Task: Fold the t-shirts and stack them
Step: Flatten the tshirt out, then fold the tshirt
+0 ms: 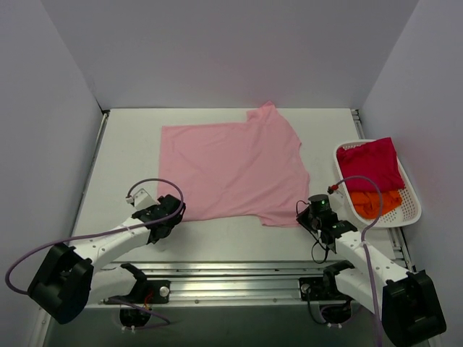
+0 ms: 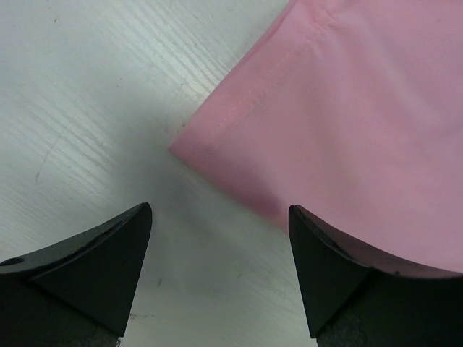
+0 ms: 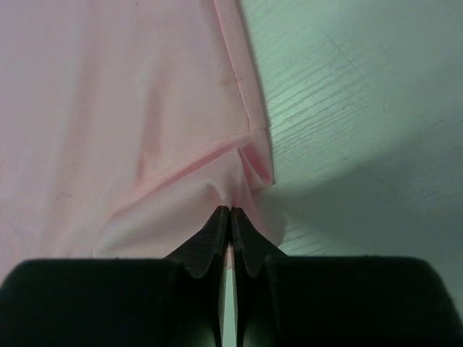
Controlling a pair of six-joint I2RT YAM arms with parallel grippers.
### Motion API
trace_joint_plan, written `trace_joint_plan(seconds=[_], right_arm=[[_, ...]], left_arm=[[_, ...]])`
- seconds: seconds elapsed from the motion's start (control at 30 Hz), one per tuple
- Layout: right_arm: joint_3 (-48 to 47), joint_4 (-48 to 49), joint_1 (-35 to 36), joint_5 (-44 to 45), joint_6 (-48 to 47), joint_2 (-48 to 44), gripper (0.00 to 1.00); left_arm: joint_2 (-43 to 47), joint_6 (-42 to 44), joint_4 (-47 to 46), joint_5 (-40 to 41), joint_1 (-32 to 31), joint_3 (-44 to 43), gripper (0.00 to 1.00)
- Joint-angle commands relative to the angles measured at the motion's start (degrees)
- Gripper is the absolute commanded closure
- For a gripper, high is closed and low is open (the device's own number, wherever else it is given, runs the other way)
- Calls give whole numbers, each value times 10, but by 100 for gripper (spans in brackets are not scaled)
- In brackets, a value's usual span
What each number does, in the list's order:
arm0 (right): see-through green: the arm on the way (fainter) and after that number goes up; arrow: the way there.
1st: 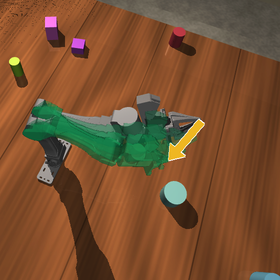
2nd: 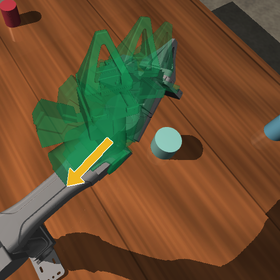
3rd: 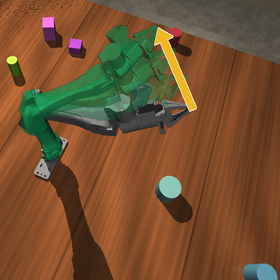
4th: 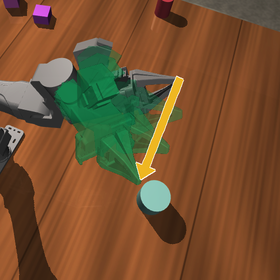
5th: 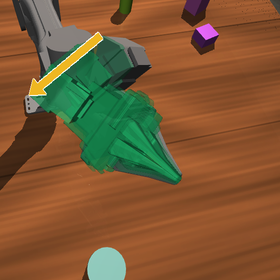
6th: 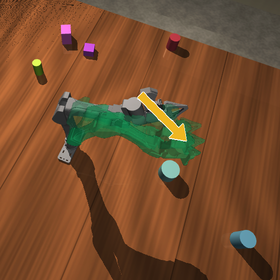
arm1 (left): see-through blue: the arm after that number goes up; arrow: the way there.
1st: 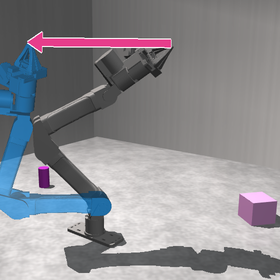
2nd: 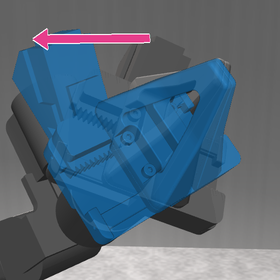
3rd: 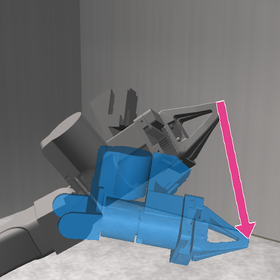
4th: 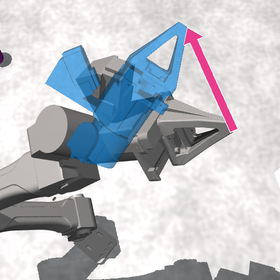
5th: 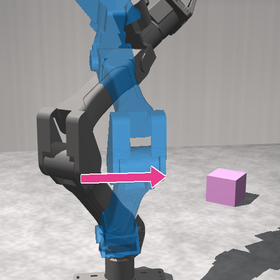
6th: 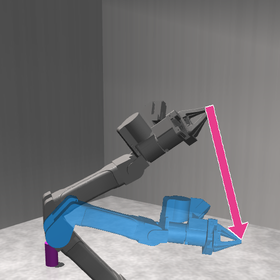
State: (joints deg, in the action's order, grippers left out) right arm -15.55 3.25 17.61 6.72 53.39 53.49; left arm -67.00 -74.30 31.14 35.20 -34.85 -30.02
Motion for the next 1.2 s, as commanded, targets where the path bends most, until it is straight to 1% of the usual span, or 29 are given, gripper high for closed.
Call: trace_joint_plan(seconds=[0.0, 0.17, 0.37, 0.5, 0.53, 0.57, 0.73, 0.83, 0.87, 0.9, 0.93, 0.97, 1.0, 1.17], right_arm=[[-31, -1, -2, -14, -24, 1, 100], [-38, -4, -7, -13, -28, 5, 100], [-43, -6, -19, -9, -35, 7, 100], [-53, -16, -28, -17, -42, 8, 100], [-55, -17, -31, -17, -43, 8, 100], [-57, -18, -33, -16, -45, 9, 100], [-68, -25, -44, -15, -55, 13, 100], [-73, -27, -52, -20, -58, 17, 100], [-74, -27, -56, -21, -58, 18, 100], [-76, -29, -57, -21, -60, 18, 100], [-77, -29, -59, -20, -60, 18, 100], [-77, -29, -61, -20, -62, 19, 100], [-77, -30, -65, -20, -63, 18, 100], [-82, -30, -70, -16, -63, 14, 100]], left_arm=[[-13, -40, -12, 29, -4, 7, 15], [-38, -44, -15, 31, -7, -3, 19], [-66, -53, -17, 54, -16, -17, 20], [-80, -57, -23, 65, -21, -22, 28], [-82, -55, -27, 65, -21, -24, 34], [-87, -52, -31, 67, -20, -25, 37], [-104, -39, -51, 77, -18, -32, 41], [-119, -33, -53, 84, -14, -43, 51], [-122, -32, -52, 87, -13, -47, 61], [-124, -30, -53, 92, -12, -47, 66], [-124, -30, -52, 94, -12, -47, 74], [-123, -32, -51, 97, -12, -46, 87], [-123, -36, -45, 99, -9, -47, 97], [-109, -18, -61, 91, -6, -36, 98]])
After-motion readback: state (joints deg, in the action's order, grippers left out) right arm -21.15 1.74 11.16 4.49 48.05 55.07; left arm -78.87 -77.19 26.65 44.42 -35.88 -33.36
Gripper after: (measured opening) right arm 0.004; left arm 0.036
